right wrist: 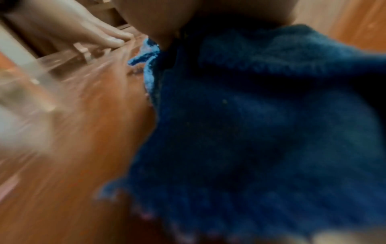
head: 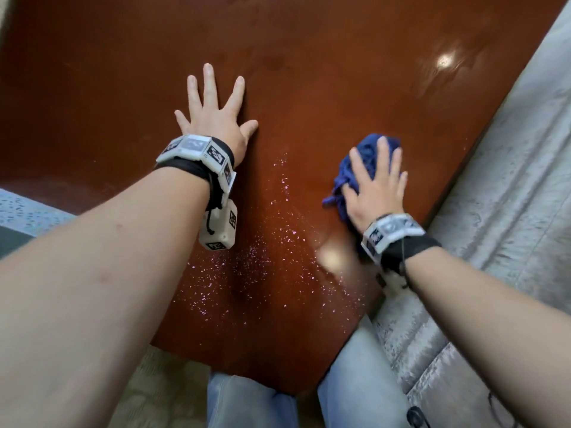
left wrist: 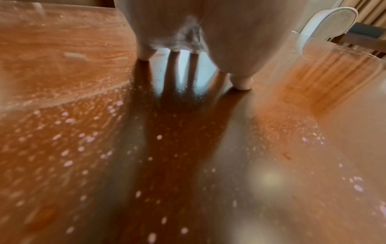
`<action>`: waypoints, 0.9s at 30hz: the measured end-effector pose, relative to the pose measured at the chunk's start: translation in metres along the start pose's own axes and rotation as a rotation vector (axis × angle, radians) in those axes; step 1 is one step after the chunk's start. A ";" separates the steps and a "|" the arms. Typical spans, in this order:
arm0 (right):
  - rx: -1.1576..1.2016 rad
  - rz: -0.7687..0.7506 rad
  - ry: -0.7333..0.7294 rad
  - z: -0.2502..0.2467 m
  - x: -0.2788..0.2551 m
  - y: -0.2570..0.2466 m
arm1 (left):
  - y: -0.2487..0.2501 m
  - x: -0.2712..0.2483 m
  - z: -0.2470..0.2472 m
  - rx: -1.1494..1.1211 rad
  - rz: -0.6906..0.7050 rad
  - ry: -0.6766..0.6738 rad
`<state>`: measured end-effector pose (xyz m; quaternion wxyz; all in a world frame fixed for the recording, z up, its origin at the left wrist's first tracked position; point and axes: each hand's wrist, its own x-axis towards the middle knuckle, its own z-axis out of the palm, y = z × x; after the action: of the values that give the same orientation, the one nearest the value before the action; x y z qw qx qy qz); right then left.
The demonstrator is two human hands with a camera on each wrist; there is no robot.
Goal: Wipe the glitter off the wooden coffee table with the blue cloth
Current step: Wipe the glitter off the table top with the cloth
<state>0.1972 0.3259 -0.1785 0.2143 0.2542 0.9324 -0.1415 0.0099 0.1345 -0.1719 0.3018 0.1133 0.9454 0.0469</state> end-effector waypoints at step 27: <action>-0.048 -0.143 0.028 0.022 0.016 -0.128 | -0.031 -0.014 0.008 -0.031 0.069 0.042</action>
<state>0.1234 0.2180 -0.1853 0.1966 0.1838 0.9543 -0.1302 0.0196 0.1013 -0.1753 0.2818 0.1401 0.9463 0.0743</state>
